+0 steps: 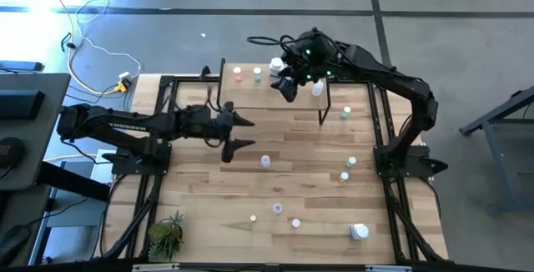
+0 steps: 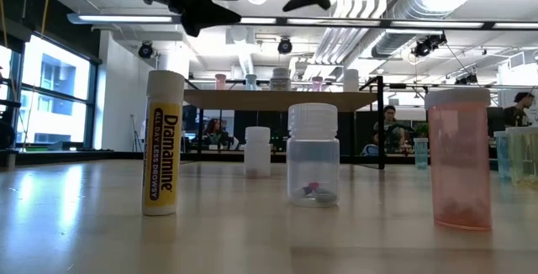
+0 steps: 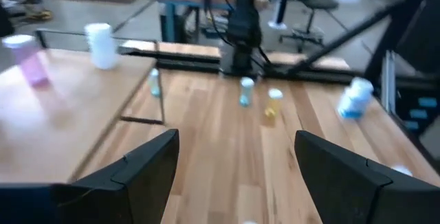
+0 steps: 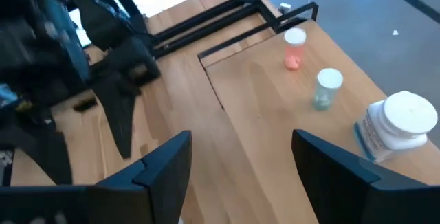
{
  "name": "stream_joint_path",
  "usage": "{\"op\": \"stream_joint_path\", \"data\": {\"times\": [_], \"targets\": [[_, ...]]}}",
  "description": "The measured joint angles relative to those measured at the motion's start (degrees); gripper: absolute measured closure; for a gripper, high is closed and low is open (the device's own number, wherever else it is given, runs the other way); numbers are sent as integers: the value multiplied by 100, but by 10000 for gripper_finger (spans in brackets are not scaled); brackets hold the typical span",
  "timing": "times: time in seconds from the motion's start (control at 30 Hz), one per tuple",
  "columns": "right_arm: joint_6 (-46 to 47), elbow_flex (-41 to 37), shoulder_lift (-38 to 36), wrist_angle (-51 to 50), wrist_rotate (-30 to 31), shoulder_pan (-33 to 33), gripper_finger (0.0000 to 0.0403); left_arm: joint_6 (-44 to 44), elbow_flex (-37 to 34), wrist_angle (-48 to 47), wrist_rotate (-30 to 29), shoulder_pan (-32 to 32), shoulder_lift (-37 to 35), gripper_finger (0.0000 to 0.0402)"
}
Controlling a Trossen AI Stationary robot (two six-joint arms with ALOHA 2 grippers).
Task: Pick and place medicine bottles onto shelf by color
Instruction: Put the white pill bottle on the shelf
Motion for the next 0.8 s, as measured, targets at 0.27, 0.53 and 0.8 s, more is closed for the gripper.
{"op": "stream_joint_path", "data": {"times": [0.27, 0.53, 0.8], "targets": [[418, -4, -332, 12, 642, 653, 162, 172, 2, -28, -263, -362, 605, 122], [647, -4, -391, -75, 1189, 1144, 162, 172, 0, 67, -343, -499, 1181, 122], [779, -4, -391, -204, 1587, 1453, 162, 129, 0, 233, -407, -590, 1772, 122]]}}
